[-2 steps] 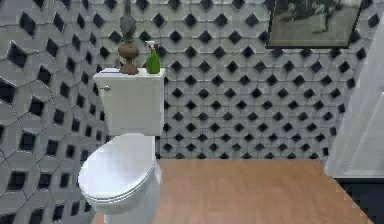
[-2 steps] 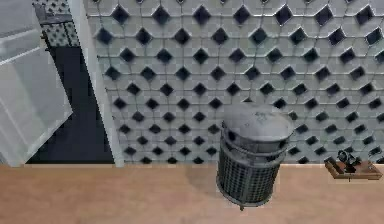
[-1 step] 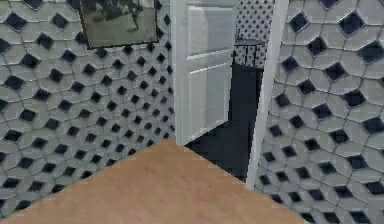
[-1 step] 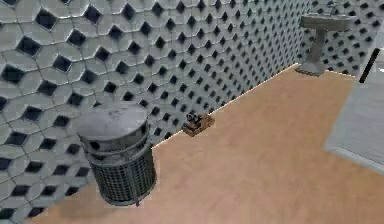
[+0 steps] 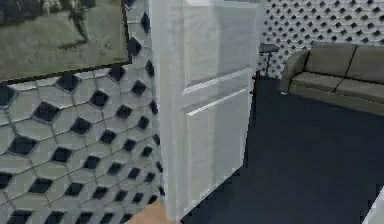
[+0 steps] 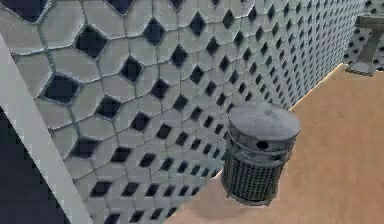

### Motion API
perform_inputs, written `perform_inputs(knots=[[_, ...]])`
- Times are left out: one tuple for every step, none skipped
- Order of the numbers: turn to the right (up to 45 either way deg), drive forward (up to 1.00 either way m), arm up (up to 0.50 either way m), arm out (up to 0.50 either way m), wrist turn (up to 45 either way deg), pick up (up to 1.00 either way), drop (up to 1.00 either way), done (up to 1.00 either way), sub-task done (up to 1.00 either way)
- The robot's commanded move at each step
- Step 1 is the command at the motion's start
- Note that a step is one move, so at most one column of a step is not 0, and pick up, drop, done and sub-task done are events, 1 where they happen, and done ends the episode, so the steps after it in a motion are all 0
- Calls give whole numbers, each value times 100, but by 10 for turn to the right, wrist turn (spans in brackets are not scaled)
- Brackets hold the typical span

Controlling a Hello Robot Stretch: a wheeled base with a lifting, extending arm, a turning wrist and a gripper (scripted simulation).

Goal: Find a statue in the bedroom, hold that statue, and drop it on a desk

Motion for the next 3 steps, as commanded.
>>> perform_inputs(knots=[[0, 45, 0, 0, 0, 0, 0, 0, 0], [450, 0, 0, 0, 0, 0, 0, 0, 0], [90, 0, 0, 0, 0, 0, 0, 0, 0]])
